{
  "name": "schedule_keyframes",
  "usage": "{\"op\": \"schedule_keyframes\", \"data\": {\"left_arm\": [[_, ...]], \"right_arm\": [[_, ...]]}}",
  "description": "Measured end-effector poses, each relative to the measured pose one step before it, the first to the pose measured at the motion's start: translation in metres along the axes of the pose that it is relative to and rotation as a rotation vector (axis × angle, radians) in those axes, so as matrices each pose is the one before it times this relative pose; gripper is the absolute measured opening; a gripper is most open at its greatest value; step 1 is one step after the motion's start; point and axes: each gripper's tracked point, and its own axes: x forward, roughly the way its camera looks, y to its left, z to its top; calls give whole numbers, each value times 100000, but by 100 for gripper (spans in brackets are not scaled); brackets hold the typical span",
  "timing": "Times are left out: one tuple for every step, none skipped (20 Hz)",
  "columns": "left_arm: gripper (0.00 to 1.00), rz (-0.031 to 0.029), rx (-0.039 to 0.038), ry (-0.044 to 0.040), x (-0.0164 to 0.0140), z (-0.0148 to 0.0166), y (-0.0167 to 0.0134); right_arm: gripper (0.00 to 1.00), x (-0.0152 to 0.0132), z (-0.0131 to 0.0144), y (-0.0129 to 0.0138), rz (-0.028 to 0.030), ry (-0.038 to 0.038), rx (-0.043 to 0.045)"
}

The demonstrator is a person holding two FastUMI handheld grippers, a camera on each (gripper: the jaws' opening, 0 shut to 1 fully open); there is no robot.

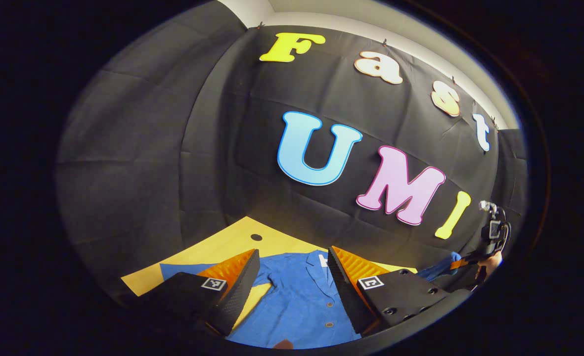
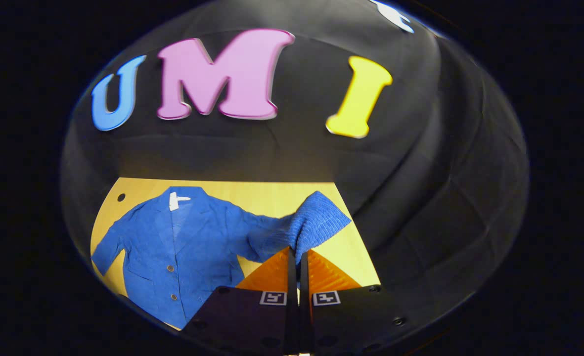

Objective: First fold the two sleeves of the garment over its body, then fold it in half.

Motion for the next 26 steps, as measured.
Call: {"op": "schedule_keyframes", "data": {"left_arm": [[79, 402, -107, 275, 199, -106, 661], [79, 337, -324, 263, 158, 37, 561], [79, 241, -475, -159, 1, 158, 491], [79, 374, -292, -422, -83, 184, 456], [79, 819, 177, -472, 139, -20, 604], [79, 1370, 686, -339, 10, 83, 681], [80, 1505, 869, -94, 161, -134, 690], [79, 1370, 1006, 246, 77, -47, 724], [79, 1393, 849, 454, 120, -315, 650], [79, 1719, 887, 692, 78, -301, 757], [79, 2138, 785, 519, 152, -490, 940], [79, 2195, 429, 932, 38, -509, 1022], [79, 3201, 272, 1771, 61, -834, 1216], [79, 3647, 716, 2318, 183, -1015, 1331], [78, 5816, 1717, 4729, 191, -1584, 1794], [79, 4311, 1366, 6121, -150, -1649, 1388], [80, 3544, 161, 7487, -590, -1729, 1191], [81, 2348, -86, 1108, -384, -808, 984], [82, 2647, -1275, 1155, -409, -636, 666], [81, 1636, -1770, 983, -42, -366, 691], [81, 960, -2100, 1380, -169, -397, 523], [81, -78, -1846, 1627, -93, -414, 286], [81, -197, -1301, 890, -103, -432, -214], [81, 133, -698, 528, 229, -545, -293], [82, 144, -52, 116, 177, -255, -47], [82, -73, 473, 146, 321, -370, 185]], "right_arm": [[4, 62, 713, 2514, 2966, 147, 2459], [4, 295, 1459, 1367, 681, -1582, 35], [4, 434, 1129, 1784, 1729, -1283, -403], [4, 1010, 964, 2509, 2831, -882, -153], [4, 1377, 708, 2839, 3877, -923, -156], [4, 1512, 0, 2569, 3061, 220, -151], [4, 1872, -243, 2854, 3883, 499, 565], [4, 1477, -639, 2614, 3916, 1338, -16], [4, 1455, -1237, 2807, 4014, 2469, 335], [4, 1780, -1361, 2625, 4032, 2608, 3], [4, 1817, -1525, 2169, 3554, 2646, -1005], [4, 2047, -1781, 1858, 3257, 3294, -719], [4, 1961, -1997, 1457, 2614, 4056, -540], [4, 2344, -1843, 927, 1095, 3224, -626], [4, 2330, -1656, 815, 1421, 3364, 275], [4, 2944, -1818, 1077, 1504, 4291, 1366], [4, 2085, -949, 817, 1469, 1637, 1545], [5, 1481, -689, 601, 1283, 1049, 1361], [4, 887, -243, 635, 1360, 147, 1152], [5, 651, -262, 754, 1889, 130, 1845], [4, 581, -266, 756, 1613, -88, 1948], [6, 284, -141, 731, 1955, 50, 1757], [10, 187, 65, 494, 1458, -534, 1236], [0, -144, 140, 798, 2790, -695, 1990], [19, 239, 94, 819, 2597, -62, 2078], [38, -87, 57, 563, 1675, 377, 1943]]}}
